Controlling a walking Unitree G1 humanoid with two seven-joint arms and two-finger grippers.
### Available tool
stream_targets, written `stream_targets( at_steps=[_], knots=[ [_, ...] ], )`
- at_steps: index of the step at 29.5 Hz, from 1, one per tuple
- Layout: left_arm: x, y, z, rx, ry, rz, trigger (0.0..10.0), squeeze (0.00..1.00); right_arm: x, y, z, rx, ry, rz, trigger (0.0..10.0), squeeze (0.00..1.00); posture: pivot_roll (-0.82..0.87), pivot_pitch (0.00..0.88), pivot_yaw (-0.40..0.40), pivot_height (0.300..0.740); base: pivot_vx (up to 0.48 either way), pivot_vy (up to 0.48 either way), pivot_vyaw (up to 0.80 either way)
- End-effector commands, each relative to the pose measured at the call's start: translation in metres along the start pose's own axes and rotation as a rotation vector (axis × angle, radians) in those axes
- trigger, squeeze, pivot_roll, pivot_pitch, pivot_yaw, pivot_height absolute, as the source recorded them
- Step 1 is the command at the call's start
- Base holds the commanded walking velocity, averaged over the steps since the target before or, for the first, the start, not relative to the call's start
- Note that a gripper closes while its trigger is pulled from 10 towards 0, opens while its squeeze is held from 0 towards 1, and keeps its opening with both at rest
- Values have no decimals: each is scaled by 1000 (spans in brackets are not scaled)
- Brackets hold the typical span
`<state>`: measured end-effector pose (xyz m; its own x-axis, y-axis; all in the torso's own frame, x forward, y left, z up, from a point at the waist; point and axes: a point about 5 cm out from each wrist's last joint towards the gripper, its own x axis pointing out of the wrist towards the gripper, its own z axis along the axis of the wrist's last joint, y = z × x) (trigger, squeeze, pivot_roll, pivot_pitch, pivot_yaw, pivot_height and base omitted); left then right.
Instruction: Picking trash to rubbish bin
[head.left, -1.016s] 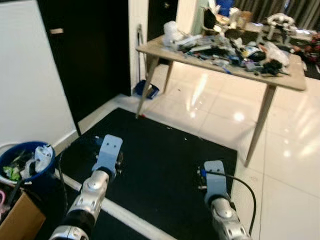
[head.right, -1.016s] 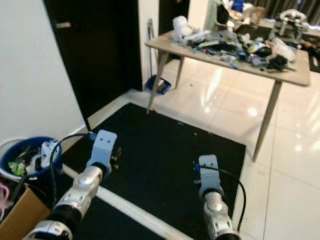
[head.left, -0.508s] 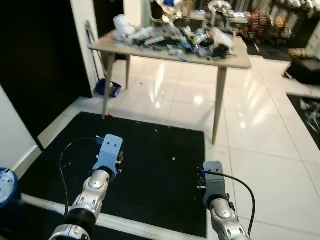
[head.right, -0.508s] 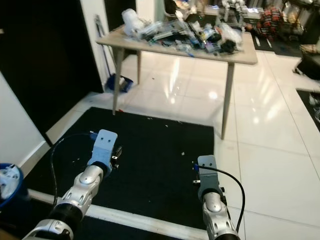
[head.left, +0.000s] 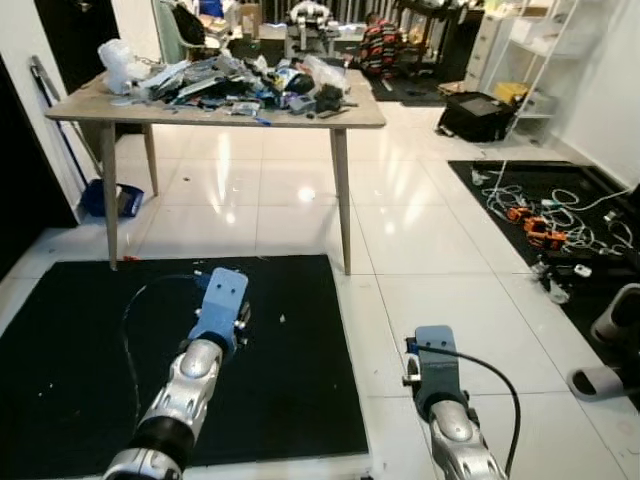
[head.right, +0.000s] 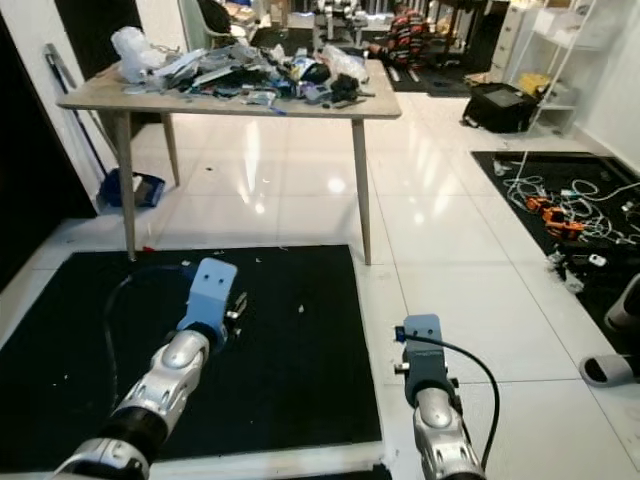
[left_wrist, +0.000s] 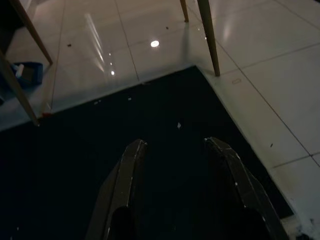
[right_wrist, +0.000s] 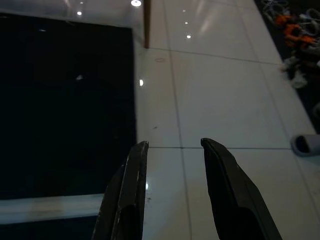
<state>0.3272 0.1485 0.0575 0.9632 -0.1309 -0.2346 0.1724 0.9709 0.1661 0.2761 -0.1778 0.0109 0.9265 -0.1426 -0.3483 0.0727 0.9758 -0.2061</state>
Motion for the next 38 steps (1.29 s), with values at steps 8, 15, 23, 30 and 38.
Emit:
stream_targets(
  at_steps=[8, 15, 23, 30, 38],
  knots=[
    [-3, 2, 3, -33, -35, -7, 10000, 0, 0, 2, 6, -2, -37, 16, 10000, 0, -45, 41, 41, 740, 32, 0, 0],
    [-3, 2, 4, -40, -44, -10, 10000, 0, 0, 2, 8, -1, -43, 18, 10000, 0, -48, 45, 43, 740, 320, 0, 0],
    [-2, 4, 6, -47, -52, 1, 10000, 0, 0, 2, 8, -3, -46, 19, 10000, 0, -48, 45, 42, 740, 369, 0, 0],
    [-1, 3, 8, -50, -54, -3, 10000, 0, 0, 1, 8, -6, -44, 19, 10000, 0, -50, 45, 41, 740, 369, 0, 0],
    [-1, 2, 9, -52, -59, -5, 10000, 0, 0, 0, 8, 1, -42, 19, 10000, 0, -53, 46, 41, 740, 370, 0, 0]
  ],
)
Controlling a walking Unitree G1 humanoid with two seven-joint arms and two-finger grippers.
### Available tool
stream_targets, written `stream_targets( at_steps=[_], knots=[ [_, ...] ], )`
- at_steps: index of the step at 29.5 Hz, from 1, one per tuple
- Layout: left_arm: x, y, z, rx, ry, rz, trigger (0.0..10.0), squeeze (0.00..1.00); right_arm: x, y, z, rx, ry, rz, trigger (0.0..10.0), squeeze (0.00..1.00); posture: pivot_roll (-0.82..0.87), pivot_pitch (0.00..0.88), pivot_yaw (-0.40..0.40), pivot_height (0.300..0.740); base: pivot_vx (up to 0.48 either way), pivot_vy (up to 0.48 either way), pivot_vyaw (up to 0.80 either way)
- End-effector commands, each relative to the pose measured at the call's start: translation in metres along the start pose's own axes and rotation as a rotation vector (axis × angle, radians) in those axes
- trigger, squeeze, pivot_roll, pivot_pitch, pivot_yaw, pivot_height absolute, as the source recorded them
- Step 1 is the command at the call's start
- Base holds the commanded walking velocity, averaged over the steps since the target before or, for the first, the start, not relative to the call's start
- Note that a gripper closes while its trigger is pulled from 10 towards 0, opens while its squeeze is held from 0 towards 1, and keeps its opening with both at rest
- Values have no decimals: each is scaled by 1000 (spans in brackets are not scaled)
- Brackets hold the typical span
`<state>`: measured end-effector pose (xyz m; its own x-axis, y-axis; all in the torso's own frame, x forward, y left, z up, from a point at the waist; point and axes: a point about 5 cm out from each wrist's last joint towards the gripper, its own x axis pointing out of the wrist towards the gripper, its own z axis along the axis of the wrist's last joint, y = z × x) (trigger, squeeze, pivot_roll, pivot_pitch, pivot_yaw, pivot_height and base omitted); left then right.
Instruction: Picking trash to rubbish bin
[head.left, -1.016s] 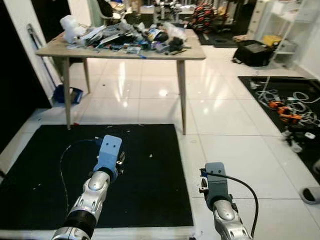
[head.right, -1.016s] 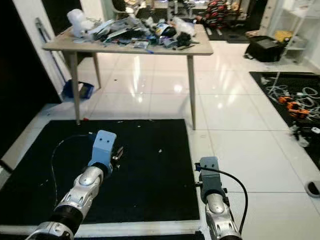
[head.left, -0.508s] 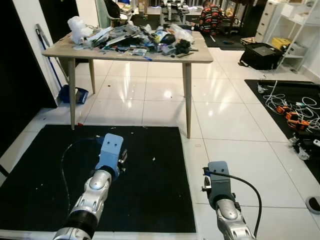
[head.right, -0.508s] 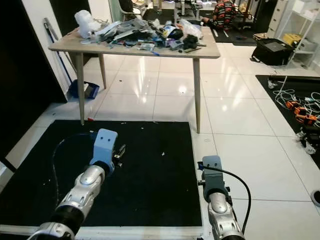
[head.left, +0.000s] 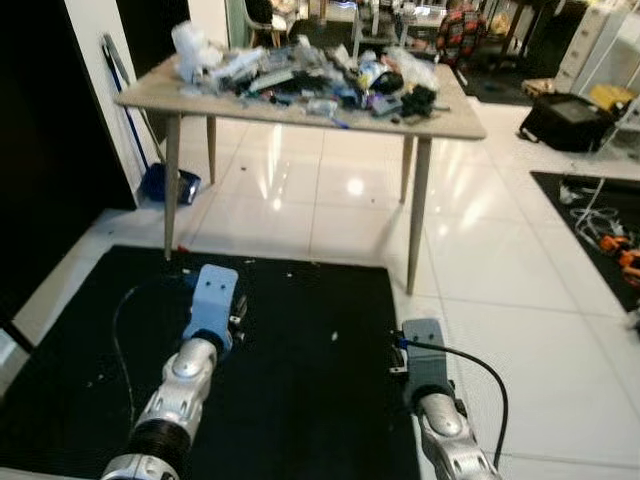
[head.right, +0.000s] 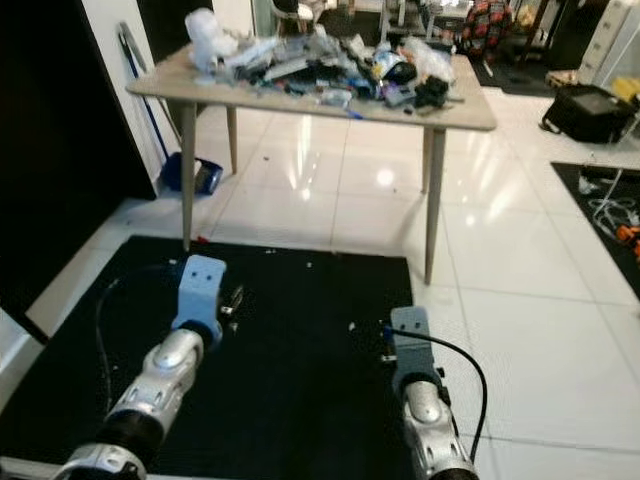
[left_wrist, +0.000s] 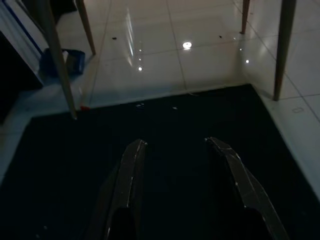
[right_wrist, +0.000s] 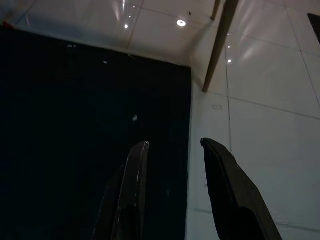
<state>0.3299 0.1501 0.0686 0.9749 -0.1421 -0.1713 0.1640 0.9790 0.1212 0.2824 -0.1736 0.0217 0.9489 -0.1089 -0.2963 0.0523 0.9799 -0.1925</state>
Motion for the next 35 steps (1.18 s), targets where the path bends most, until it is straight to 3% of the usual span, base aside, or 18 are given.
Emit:
stream_targets(
  at_steps=[1, 35],
  knots=[
    [-1, -1, -2, -5, 6, -5, 10000, 0, -2, -2, -5, -5, 20, -5, 10000, 0, -53, 46, 41, 740, 371, 0, 0],
    [2, -4, 3, -14, -10, -12, 10000, 0, -2, -4, 0, -8, 1, -6, 10000, 0, -62, 67, 41, 740, 371, 0, 0]
  ],
)
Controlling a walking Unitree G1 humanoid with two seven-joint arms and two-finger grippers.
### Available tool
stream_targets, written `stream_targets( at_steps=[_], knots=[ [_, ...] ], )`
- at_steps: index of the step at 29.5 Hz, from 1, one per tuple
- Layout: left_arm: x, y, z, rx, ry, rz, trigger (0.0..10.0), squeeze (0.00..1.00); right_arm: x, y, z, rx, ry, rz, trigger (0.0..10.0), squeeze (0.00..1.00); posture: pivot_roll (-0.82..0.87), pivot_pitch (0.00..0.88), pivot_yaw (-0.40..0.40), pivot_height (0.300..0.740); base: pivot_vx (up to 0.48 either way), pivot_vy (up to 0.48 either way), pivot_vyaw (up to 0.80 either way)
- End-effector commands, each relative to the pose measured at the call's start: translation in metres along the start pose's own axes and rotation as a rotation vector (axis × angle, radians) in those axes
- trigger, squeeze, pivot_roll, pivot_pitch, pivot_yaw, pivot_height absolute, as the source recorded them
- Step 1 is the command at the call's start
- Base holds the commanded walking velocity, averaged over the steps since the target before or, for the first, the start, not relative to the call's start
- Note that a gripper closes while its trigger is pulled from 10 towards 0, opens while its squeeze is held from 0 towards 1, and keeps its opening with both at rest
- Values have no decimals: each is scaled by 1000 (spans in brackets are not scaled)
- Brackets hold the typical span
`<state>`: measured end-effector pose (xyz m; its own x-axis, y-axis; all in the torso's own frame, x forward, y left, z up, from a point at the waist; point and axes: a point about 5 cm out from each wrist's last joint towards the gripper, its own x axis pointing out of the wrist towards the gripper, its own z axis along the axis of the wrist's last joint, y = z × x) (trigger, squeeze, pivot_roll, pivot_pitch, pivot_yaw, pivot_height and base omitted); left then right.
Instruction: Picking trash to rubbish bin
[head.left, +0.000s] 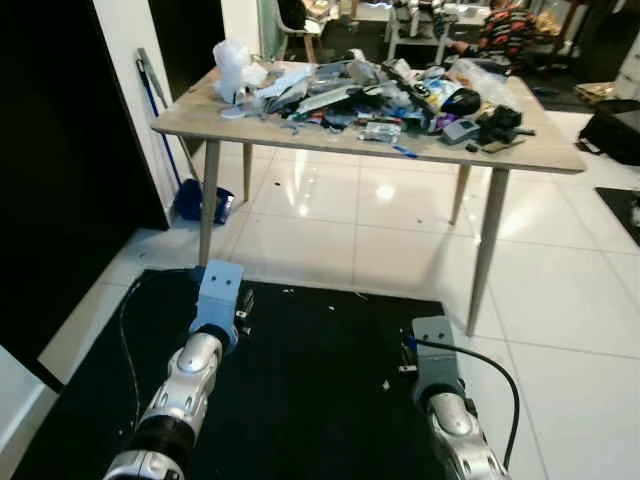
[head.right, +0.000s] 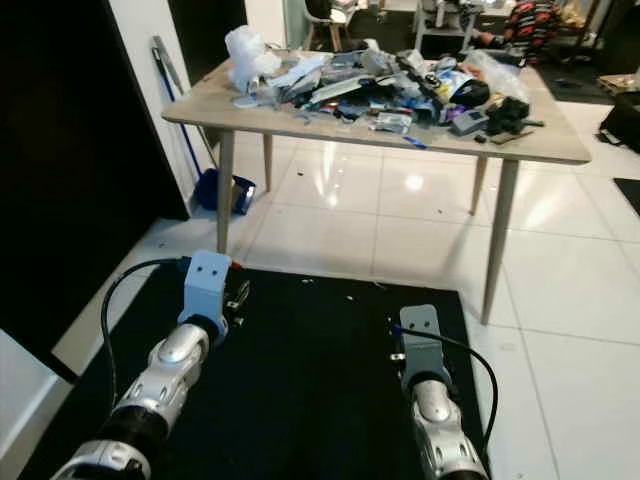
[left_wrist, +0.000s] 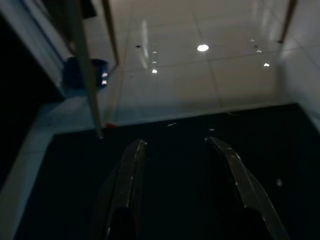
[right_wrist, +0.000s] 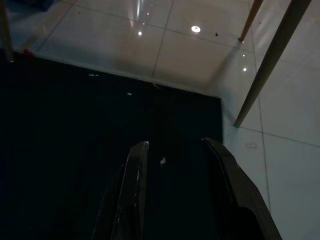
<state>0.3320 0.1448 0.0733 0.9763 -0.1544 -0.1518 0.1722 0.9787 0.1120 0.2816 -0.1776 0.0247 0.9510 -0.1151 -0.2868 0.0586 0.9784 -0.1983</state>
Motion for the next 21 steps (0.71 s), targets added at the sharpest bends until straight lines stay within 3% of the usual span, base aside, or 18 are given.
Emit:
stream_targets(
  at_steps=[1, 9, 21],
  knots=[
    [0, 0, -2, -6, 11, -2, 10000, 0, 0, 0, -2, -5, 10, 2, 10000, 0, -62, 67, 41, 740, 371, 0, 0],
    [2, 5, 1, -95, 10, 57, 10000, 0, 1, 2, -1, -3, 10, 5, 10000, 0, -59, 60, 46, 740, 369, 0, 0],
    [5, 16, 5, -111, 18, 110, 10000, 0, 5, 7, 7, 17, -7, 10, 10000, 0, -49, 52, 55, 740, 370, 0, 0]
  ],
)
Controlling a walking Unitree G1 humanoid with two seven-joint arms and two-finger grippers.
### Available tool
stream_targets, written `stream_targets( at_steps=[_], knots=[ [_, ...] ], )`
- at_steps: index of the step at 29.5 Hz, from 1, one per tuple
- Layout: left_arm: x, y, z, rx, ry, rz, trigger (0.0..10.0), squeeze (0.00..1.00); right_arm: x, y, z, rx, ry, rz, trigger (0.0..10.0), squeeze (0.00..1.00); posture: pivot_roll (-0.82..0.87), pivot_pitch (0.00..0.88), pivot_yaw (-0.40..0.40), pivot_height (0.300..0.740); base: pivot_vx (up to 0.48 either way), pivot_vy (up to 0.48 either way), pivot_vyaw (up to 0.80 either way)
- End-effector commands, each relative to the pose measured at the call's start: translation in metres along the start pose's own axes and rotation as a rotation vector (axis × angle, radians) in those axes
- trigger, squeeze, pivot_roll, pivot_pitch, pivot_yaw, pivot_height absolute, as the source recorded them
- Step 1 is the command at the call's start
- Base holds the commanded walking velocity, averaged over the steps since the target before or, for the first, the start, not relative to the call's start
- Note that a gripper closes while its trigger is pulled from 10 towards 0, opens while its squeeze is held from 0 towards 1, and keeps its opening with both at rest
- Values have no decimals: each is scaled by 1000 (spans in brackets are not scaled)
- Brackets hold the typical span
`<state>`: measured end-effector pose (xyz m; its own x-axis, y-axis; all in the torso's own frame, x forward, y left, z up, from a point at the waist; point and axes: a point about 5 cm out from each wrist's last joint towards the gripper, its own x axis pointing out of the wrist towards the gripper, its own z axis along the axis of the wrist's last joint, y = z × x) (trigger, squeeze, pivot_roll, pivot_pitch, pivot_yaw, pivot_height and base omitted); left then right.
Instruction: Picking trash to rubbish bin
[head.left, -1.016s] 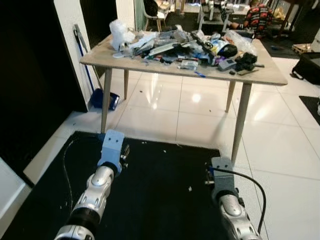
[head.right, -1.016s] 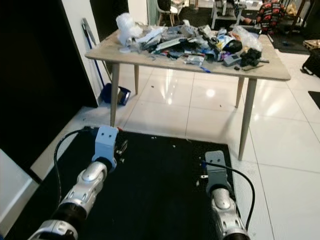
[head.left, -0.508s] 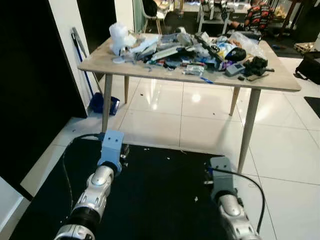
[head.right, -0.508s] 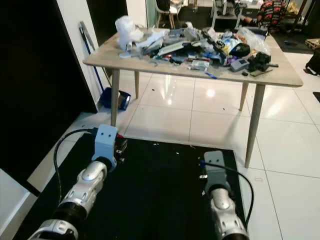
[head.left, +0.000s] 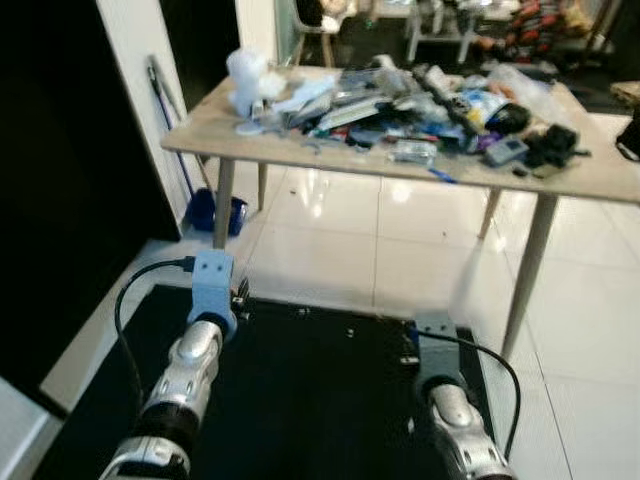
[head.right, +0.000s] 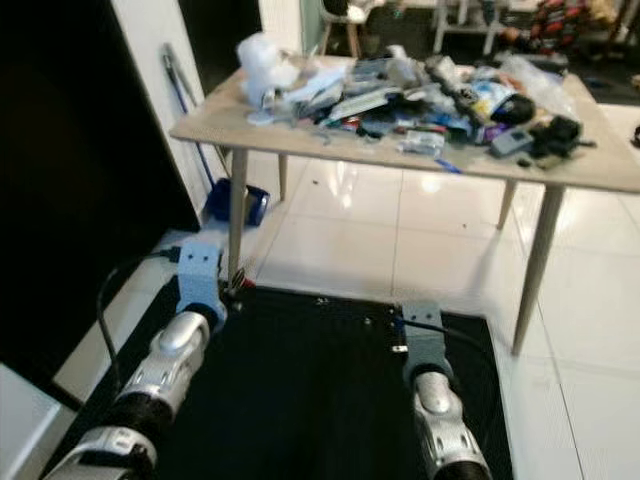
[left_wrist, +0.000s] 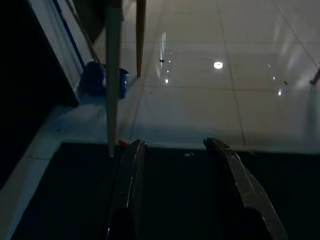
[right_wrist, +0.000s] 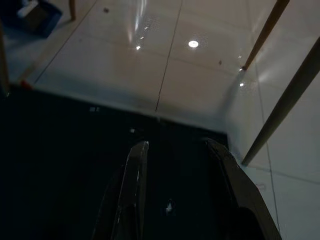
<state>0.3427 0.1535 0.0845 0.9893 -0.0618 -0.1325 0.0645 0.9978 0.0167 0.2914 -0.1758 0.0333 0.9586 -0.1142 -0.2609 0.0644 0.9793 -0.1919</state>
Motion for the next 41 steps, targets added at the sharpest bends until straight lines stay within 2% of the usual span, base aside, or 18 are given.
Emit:
stream_targets(
  at_steps=[1, 8, 12, 29, 41],
  knots=[
    [-2, 7, -6, -10, 35, 30, 10000, 0, -3, 7, -5, 10, 20, 16, 10000, 0, -46, 49, 51, 740, 368, 0, 0],
    [-4, 10, -9, -59, 52, 54, 10000, 0, -4, 8, -7, 10, 23, 21, 10000, 0, -44, 54, 50, 740, 372, 0, 0],
    [-3, 9, -9, -93, 60, 63, 10000, 0, -4, 8, -8, 10, 26, 24, 10000, 0, -45, 58, 51, 740, 0, 0, 0],
    [-2, 13, -10, -93, 96, 82, 10000, 0, -5, 9, -10, 9, 34, 27, 10000, 0, -42, 62, 49, 740, 0, 0, 0],
    [-2, 13, -8, -96, 92, 79, 10000, 0, -5, 9, -10, 14, 33, 26, 10000, 0, -42, 61, 50, 740, 322, 0, 0]
  ],
)
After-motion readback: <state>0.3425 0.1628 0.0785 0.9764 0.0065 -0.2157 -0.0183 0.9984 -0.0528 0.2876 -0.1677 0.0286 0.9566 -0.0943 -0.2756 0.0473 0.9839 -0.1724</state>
